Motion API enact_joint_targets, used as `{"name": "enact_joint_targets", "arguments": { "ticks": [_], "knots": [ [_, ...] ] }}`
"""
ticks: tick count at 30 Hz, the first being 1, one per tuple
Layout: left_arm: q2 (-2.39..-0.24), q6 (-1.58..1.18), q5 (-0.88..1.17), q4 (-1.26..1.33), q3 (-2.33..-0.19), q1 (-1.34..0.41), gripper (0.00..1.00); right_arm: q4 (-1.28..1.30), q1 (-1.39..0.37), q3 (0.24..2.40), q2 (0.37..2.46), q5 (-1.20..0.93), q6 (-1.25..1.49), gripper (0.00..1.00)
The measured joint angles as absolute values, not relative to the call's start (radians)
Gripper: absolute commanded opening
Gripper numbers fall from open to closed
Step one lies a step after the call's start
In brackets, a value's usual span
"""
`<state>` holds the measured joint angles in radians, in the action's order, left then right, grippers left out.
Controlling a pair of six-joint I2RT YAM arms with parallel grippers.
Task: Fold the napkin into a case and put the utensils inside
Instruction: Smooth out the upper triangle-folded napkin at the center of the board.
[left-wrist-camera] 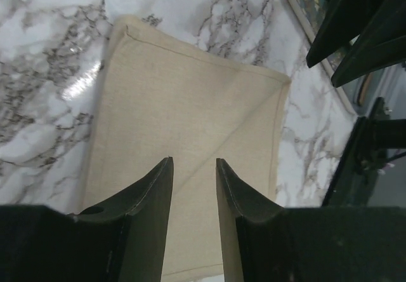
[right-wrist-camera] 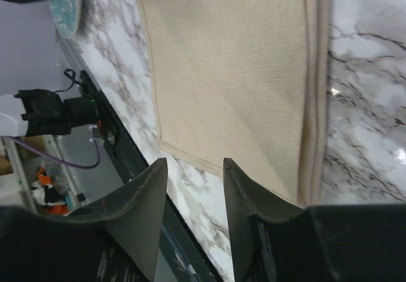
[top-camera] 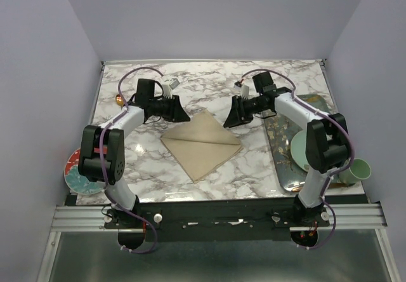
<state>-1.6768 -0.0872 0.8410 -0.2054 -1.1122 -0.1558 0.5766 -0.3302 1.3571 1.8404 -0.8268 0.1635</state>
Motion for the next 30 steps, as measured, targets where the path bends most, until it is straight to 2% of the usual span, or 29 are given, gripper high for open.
{"name": "enact_joint_targets", "arguments": {
  "ticks": [6, 14, 25, 30],
  "knots": [
    [-1.755, -0.414, 0.993, 0.062, -0.968, -0.155, 0.52, 0.433, -0.373, 1.330, 1.883, -0.912, 0.314, 0.49],
    [-1.876, -0.769, 1.056, 0.421, -0.887, -0.166, 0.52, 0.192, -0.440, 1.319, 2.014, -0.965, 0.526, 0.49],
    [-2.064, -0.907, 1.076, 0.543, -0.875, -0.156, 0.53, 0.085, -0.424, 1.211, 2.115, -0.958, 0.654, 0.47],
    [-2.065, -0.912, 1.091, 0.535, -0.875, -0.145, 0.56, 0.074, -0.394, 1.172, 2.117, -0.970, 0.698, 0.47]
  ]
}}
